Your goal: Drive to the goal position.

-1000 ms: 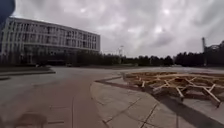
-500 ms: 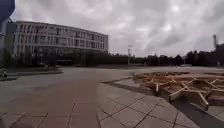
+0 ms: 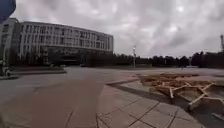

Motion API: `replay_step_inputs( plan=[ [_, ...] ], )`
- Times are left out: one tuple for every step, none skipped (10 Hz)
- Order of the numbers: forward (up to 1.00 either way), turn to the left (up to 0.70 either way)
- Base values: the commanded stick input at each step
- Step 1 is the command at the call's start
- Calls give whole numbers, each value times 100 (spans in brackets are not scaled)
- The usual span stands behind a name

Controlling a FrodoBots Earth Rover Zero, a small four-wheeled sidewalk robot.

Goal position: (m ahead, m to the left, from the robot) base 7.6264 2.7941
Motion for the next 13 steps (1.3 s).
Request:
replay_step_inputs(
  plan=[
    [70,0],
    [70,0],
    [70,0],
    [70,0],
    [70,0],
    [70,0],
    [70,0],
    [70,0],
    [70,0],
    [70,0],
    [70,0],
    [70,0],
    [70,0]
  ],
)
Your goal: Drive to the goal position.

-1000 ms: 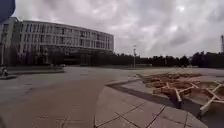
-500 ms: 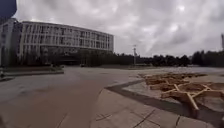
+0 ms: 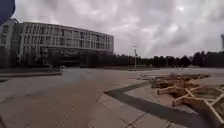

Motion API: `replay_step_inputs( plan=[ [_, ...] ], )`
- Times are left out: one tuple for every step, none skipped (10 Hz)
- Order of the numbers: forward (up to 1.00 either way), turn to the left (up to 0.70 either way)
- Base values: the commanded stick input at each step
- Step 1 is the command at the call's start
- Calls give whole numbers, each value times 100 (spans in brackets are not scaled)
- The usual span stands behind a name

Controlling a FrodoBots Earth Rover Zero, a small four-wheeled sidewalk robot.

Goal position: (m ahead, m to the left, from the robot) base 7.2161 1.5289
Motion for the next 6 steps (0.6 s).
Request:
replay_step_inputs(
  plan=[
    [70,0],
    [70,0],
    [70,0],
    [70,2],
    [70,9],
    [70,23]
  ],
)
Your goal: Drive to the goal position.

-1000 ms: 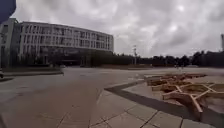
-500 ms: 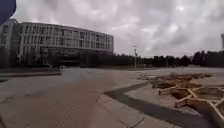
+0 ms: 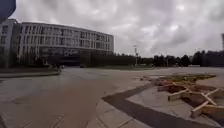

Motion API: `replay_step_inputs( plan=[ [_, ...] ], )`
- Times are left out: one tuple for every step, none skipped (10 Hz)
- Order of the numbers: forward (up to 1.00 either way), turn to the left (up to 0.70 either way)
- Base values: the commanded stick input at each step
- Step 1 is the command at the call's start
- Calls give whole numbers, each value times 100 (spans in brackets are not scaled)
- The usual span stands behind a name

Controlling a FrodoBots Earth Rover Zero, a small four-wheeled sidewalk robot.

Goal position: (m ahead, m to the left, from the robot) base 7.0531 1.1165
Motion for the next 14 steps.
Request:
replay_step_inputs(
  plan=[
    [70,33],
    [70,35],
    [70,14],
    [70,3],
    [70,3],
    [70,3],
    [70,3],
    [70,3],
    [70,2],
    [70,0],
    [70,0],
    [70,0],
    [70,0],
    [70,2]
  ],
)
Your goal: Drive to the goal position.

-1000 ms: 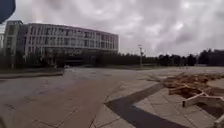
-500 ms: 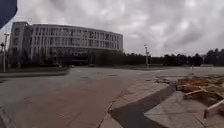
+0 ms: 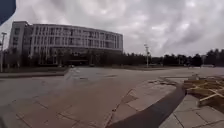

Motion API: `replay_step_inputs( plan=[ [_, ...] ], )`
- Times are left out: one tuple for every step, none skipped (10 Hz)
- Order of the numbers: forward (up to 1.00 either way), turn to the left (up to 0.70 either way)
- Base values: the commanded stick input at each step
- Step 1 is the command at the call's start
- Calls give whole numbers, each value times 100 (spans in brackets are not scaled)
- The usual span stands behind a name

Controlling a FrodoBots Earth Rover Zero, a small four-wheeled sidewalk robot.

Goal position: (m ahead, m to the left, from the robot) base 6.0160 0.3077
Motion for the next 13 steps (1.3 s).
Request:
replay_step_inputs(
  plan=[
    [70,4],
    [70,6],
    [70,29],
    [70,35],
    [70,31],
    [70,13],
    [70,5],
    [70,3],
    [70,3],
    [70,3],
    [70,3],
    [70,2],
    [70,2]
  ],
)
